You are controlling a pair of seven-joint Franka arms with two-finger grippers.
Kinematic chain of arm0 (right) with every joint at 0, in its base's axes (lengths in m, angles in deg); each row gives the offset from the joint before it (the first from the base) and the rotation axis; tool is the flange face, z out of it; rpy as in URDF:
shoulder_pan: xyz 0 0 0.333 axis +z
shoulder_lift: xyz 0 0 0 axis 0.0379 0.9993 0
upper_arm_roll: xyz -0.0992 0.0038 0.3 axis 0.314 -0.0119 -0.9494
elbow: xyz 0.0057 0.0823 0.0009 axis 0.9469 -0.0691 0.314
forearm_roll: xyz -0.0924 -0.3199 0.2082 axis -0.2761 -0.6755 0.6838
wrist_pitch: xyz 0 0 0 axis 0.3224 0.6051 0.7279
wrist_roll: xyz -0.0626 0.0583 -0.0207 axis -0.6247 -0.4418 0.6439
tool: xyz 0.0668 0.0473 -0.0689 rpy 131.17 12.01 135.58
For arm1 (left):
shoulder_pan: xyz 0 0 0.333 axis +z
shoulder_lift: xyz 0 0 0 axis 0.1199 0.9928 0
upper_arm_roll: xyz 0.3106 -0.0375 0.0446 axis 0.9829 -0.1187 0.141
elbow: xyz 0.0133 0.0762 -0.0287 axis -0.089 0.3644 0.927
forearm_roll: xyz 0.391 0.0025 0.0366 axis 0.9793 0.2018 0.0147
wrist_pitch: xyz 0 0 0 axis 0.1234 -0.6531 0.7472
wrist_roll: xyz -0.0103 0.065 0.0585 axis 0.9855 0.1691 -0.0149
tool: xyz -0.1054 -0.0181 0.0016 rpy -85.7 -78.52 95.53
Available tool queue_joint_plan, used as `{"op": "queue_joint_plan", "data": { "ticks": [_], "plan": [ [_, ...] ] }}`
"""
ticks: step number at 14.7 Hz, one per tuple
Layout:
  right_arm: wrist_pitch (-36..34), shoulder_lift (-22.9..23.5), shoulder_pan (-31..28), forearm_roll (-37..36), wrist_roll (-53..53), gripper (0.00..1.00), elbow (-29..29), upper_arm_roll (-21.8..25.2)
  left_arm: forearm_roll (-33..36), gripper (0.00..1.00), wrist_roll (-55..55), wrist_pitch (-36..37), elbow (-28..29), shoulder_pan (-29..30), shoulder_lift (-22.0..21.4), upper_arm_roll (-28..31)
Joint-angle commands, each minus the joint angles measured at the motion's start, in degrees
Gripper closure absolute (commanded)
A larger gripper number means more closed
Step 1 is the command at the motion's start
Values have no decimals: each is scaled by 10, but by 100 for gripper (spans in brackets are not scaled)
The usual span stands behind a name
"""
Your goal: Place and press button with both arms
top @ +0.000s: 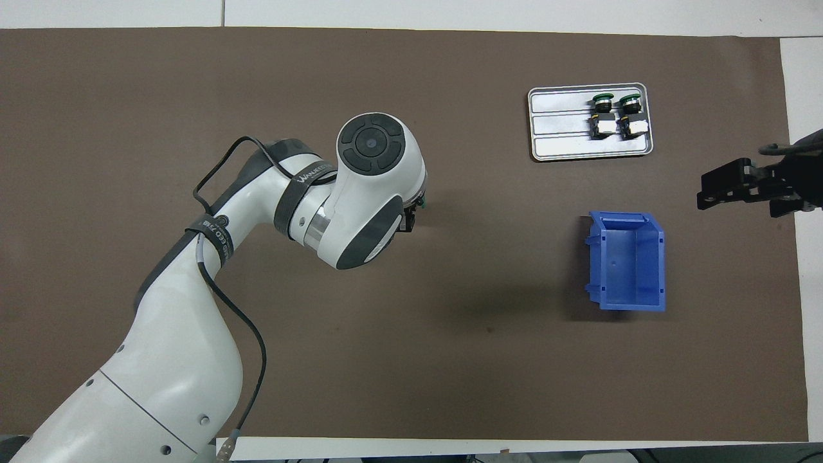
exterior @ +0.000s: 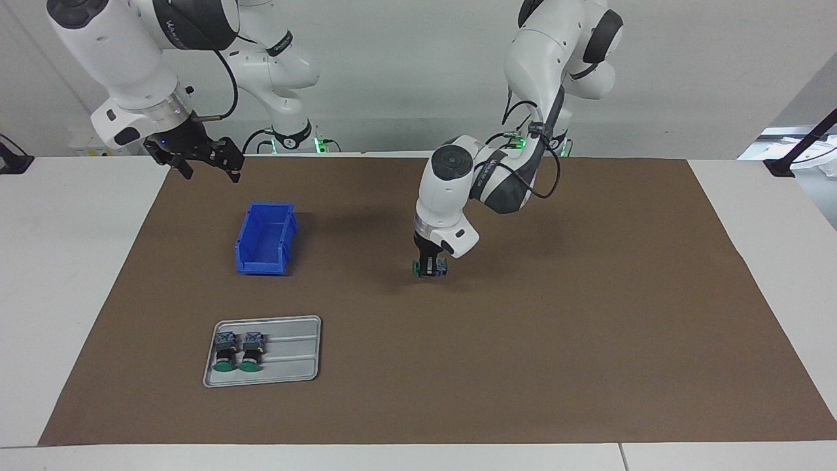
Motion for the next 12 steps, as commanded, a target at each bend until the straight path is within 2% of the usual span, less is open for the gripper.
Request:
{"op": "queue_joint_plan", "data": {
  "ticks": [1, 4, 8, 10, 12],
  "plan": [
    [-1, -13, -2, 3, 12, 2, -14, -1, -63, 91, -54, -6, 62, 19, -49, -1],
    [-1, -13, -2, 3, 12, 2, -14, -1, -139, 90, -118, -26, 99, 32, -76, 0],
    [-1, -13, -2, 3, 12, 2, -14, -1, -254, 89, -199, -107, 156, 46, -99, -1],
    [-1, -13, -2, 3, 12, 2, -14, -1, -309, 89, -243, -169, 189, 41, -106, -2],
    [-1, -13, -2, 3, 12, 2, -14, -1, -381, 88, -302, -186, 205, 45, -110, -2]
  ]
}}
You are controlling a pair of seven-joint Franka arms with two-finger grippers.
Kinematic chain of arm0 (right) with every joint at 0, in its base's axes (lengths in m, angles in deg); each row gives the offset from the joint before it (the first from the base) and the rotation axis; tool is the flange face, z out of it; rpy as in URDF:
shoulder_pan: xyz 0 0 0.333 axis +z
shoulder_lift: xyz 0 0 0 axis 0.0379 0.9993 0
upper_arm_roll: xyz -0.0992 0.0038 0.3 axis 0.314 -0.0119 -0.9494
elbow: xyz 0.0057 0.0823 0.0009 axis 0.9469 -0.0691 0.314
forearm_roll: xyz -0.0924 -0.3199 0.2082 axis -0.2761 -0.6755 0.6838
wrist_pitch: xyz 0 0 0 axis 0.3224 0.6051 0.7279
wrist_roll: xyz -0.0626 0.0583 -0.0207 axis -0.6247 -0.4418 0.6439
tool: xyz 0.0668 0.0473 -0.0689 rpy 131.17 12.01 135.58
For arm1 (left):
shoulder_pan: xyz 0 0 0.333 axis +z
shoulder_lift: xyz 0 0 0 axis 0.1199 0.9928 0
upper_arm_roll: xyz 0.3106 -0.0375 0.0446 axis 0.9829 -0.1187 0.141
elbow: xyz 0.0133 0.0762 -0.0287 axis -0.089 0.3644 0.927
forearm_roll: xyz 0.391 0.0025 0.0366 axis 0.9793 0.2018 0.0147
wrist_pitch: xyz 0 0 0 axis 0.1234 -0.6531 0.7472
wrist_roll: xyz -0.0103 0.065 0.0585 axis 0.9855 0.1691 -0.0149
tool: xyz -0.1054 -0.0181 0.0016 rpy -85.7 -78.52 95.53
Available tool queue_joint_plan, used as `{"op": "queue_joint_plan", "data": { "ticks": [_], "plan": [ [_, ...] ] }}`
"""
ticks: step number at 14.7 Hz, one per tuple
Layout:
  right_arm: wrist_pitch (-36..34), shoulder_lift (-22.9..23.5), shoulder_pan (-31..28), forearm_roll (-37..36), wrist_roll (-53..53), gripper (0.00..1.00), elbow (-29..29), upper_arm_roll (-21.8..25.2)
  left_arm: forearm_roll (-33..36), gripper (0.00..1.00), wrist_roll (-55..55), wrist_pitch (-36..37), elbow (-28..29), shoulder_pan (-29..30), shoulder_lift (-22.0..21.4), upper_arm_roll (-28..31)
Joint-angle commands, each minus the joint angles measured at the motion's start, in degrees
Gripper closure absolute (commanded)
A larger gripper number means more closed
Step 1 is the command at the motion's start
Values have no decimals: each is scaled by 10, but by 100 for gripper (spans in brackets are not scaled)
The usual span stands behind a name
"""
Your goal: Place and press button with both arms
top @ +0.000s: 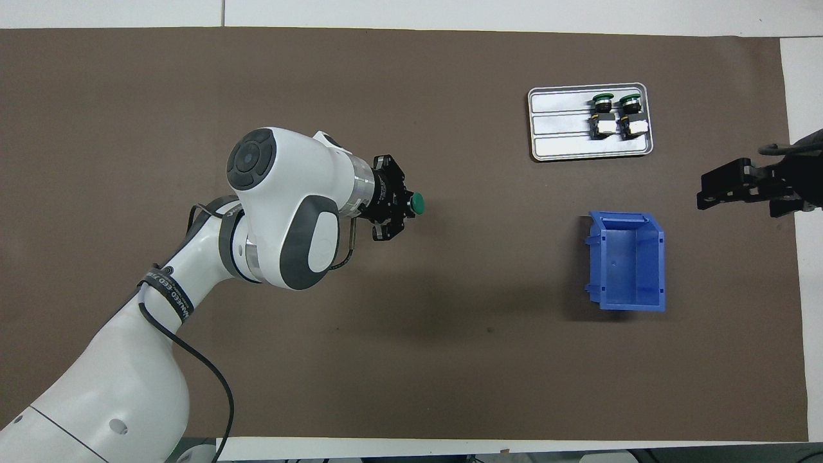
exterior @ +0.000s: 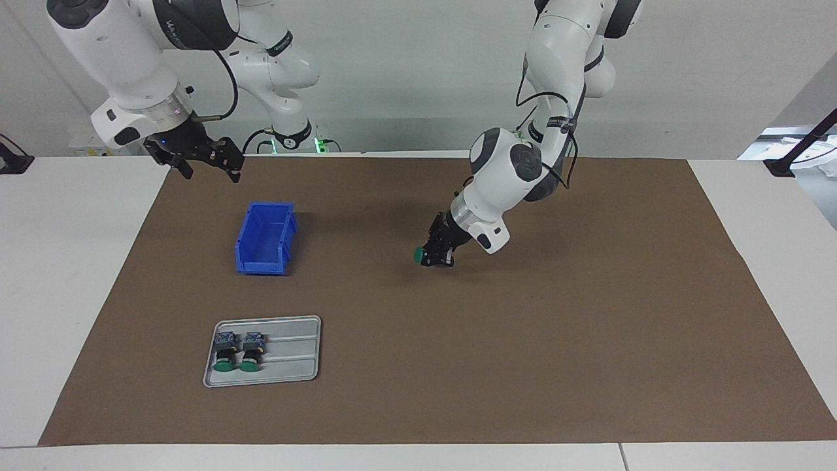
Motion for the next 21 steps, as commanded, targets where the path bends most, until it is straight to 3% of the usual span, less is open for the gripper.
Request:
{"op": "queue_joint_plan", "data": {
  "ticks": [1, 3, 8, 14, 17, 21],
  "plan": [
    [-1, -13, -2, 3, 12, 2, -14, -1, -106, 88, -91, -29, 51, 1, -34, -1],
    [-1, -13, -2, 3, 12, 2, -14, -1, -187, 88, -164, -35, 64, 1, -41, 0],
    [-1, -13, -2, 3, 12, 2, -14, -1, -302, 88, -295, -28, 95, 14, -49, -1],
    [-1, -13, -2, 3, 12, 2, -14, -1, -386, 85, -389, 46, 117, 54, -46, 0],
    [-1, -13, -2, 3, 12, 2, -14, -1, -462, 85, -448, 58, 136, 81, -44, 0],
    [-1, -13, -2, 3, 12, 2, -14, -1, -483, 85, -465, 91, 146, 97, -44, 1]
  ]
}}
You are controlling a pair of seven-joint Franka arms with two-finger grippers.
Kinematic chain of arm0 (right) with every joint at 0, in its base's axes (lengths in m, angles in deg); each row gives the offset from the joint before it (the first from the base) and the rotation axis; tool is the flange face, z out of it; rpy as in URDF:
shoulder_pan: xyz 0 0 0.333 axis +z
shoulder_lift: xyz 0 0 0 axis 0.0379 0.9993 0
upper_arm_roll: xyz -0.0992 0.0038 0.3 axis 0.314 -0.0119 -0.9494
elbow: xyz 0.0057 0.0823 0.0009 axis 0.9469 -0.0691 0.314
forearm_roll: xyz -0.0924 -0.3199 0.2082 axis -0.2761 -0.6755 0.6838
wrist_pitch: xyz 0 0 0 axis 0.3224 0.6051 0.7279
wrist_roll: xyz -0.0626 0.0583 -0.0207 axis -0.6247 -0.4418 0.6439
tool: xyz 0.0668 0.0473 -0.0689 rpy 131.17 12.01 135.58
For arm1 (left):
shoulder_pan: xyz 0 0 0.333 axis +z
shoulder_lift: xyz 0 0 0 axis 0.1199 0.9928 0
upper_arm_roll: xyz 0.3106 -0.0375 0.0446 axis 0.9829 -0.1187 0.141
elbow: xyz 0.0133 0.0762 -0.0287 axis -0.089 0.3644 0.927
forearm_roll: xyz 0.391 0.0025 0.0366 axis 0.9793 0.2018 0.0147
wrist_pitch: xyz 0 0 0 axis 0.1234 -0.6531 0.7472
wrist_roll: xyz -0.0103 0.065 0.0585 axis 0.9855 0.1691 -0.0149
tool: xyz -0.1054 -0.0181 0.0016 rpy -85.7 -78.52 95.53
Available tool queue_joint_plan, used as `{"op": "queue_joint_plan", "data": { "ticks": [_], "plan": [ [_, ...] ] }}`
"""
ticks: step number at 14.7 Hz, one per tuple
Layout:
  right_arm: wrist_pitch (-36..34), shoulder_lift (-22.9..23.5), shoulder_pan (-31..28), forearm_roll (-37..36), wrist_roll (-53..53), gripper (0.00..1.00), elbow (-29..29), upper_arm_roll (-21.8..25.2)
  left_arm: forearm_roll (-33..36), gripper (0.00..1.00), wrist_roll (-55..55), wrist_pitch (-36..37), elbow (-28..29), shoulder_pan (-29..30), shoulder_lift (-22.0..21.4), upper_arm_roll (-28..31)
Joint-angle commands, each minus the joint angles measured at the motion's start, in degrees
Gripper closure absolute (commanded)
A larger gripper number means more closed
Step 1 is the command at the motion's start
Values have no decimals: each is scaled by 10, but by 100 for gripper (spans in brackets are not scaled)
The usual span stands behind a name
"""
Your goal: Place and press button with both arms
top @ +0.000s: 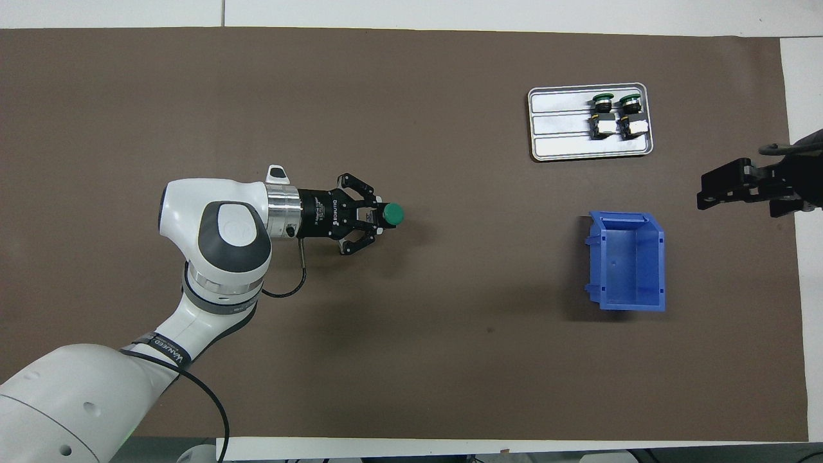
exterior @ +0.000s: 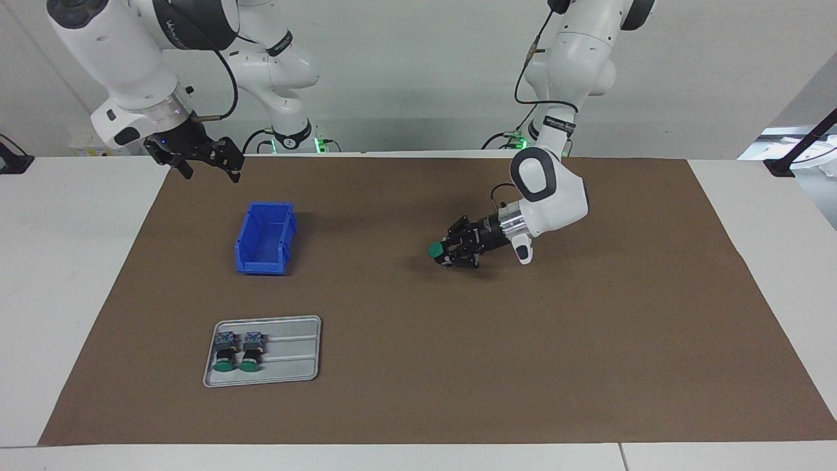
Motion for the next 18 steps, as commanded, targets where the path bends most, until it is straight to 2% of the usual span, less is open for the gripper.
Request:
{"op": "queue_joint_plan", "data": {
  "ticks": [1, 4, 7, 9, 11, 14, 18],
  "plan": [
    [-1, -13, -2, 3, 12, 2, -14, -1, -39, 85, -28, 17, 25, 8, -15, -1],
    [-1, -13, -2, 3, 12, 2, -14, -1, -60, 85, -43, 24, 45, 10, -20, -2],
    [-1, -13, -2, 3, 12, 2, -14, -1, -117, 86, -117, 53, 64, 16, -23, -2],
    [-1, -13, -2, 3, 12, 2, -14, -1, -131, 87, -159, 77, 74, 24, -25, -2],
    [-1, -13, -2, 3, 12, 2, -14, -1, -186, 87, -207, 82, 95, 20, -25, -2],
    [-1, -13, -2, 3, 12, 2, -14, -1, -198, 87, -239, 98, 98, 21, -21, -2],
    [-1, -13, -2, 3, 12, 2, -14, -1, -248, 87, -291, 100, 110, 19, -15, -2]
  ]
}}
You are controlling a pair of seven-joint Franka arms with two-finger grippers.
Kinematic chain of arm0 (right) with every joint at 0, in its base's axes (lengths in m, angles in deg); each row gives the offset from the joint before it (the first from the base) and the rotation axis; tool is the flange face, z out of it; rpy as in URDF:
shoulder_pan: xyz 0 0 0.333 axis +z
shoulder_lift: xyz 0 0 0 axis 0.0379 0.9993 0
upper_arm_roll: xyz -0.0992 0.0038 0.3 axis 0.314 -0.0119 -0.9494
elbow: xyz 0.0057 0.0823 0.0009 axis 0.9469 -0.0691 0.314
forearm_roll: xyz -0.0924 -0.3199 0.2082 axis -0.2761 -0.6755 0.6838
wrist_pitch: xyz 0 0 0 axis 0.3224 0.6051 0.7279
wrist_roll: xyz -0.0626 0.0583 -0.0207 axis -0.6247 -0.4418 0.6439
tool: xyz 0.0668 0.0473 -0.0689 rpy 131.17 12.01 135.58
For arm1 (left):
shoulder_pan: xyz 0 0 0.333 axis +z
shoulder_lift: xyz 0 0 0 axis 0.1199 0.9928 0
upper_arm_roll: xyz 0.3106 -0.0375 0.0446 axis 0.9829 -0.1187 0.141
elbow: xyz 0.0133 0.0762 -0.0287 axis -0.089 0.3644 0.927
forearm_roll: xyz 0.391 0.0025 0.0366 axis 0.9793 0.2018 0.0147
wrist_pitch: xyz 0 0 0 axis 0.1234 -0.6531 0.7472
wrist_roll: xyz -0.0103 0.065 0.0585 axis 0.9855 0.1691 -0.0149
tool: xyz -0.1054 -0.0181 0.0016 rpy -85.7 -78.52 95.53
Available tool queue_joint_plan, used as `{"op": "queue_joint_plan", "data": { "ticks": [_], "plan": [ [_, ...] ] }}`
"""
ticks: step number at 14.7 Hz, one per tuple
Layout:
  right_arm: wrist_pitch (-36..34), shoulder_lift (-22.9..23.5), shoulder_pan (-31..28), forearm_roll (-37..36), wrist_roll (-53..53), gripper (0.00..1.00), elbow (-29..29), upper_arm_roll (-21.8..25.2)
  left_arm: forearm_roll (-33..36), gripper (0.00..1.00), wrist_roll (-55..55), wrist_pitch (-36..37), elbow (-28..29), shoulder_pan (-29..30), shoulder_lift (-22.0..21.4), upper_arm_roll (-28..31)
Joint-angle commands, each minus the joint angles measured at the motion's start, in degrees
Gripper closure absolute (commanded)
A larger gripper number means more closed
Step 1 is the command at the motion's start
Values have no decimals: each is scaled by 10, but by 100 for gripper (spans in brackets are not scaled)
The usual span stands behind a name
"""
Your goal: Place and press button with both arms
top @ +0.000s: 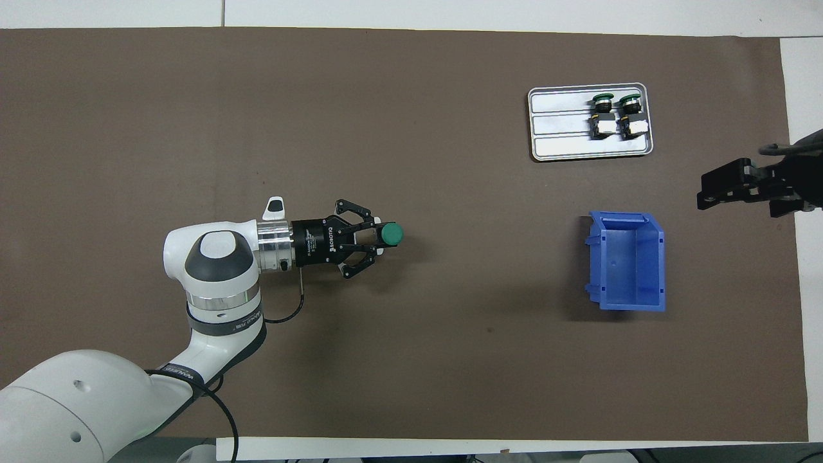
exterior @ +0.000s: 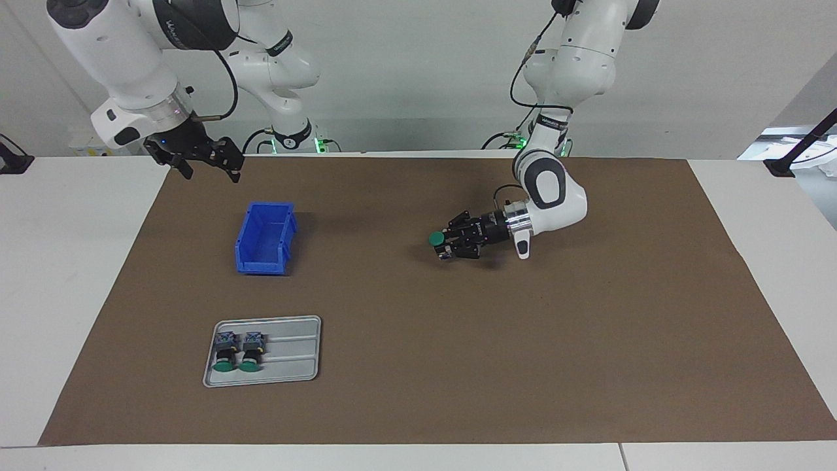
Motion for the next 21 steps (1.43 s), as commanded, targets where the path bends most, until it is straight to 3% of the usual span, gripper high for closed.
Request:
{"op": "queue_joint_plan", "data": {
  "ticks": [1, 17, 21],
  "plan": [
    [-1, -13, -2, 3, 12, 2, -14, -1, -44, 87, -57, 13, 27, 1, -8, -1],
    [-1, -13, -2, 3, 12, 2, -14, -1, -60, 84, -90, 40, 44, 10, 7, 0],
    [-1, -13, -2, 3, 12, 2, -14, -1, -60, 69, -90, 25, 44, 6, 8, 0]
  ]
}}
